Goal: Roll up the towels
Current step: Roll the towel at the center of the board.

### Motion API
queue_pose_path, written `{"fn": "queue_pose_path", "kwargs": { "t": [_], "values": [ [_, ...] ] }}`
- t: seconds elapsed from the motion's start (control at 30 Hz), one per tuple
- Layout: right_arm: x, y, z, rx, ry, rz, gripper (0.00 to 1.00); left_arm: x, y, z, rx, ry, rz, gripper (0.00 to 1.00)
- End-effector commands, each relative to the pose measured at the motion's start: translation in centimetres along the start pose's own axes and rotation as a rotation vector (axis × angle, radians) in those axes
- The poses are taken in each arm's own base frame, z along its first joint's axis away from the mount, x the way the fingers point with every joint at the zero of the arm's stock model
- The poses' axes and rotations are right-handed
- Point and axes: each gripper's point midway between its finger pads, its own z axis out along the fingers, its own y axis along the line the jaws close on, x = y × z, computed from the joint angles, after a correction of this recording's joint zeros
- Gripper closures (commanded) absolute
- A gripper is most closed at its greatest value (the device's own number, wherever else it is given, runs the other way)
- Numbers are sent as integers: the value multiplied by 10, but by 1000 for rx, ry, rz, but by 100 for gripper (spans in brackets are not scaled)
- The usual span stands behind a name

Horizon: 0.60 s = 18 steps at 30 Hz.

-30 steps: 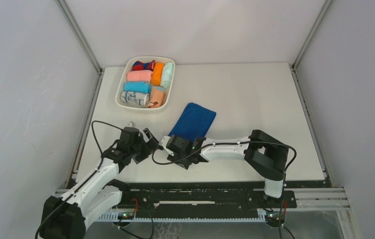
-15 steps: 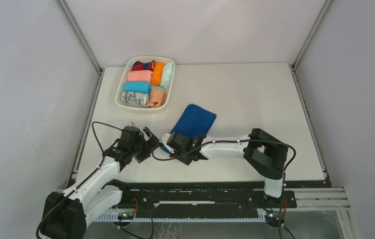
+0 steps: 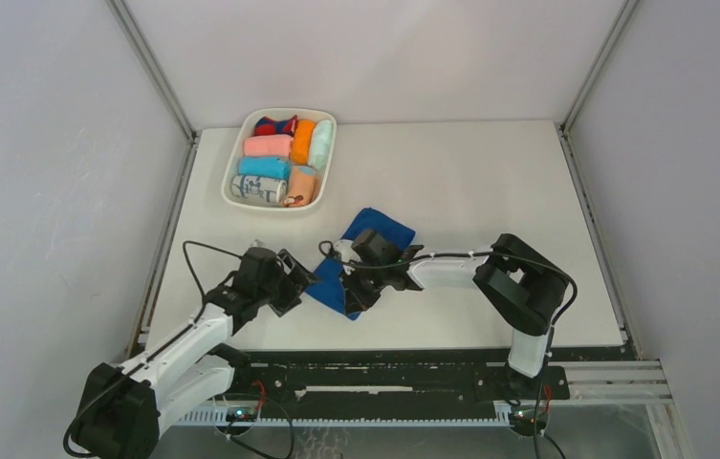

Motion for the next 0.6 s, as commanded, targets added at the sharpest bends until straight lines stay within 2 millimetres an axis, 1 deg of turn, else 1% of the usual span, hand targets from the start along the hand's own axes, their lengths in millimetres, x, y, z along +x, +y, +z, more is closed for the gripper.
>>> {"fn": "queue_pose_path", "kwargs": {
  "t": [0.0,0.13,0.37,0.5,0.53,0.57],
  "values": [
    [-27,27,-14,-215,-132,97,100,1,4,4,8,-24,-65,21],
    [-24,20,-13,-254,-150,167,100,1,3,6,11,-25,-82,29],
    [-18,15,-7,-289,-147,224,100,-7,-2,16,-16,-46,-75,39],
    [-15,12,-5,-312,-148,250,100,-12,2,24,-64,-60,-61,49],
    [-15,11,-4,-309,-148,251,100,-12,1,25,-65,-60,-59,52],
    [-15,11,-4,-308,-147,250,100,-13,1,25,-68,-63,-59,54]
  ]
}}
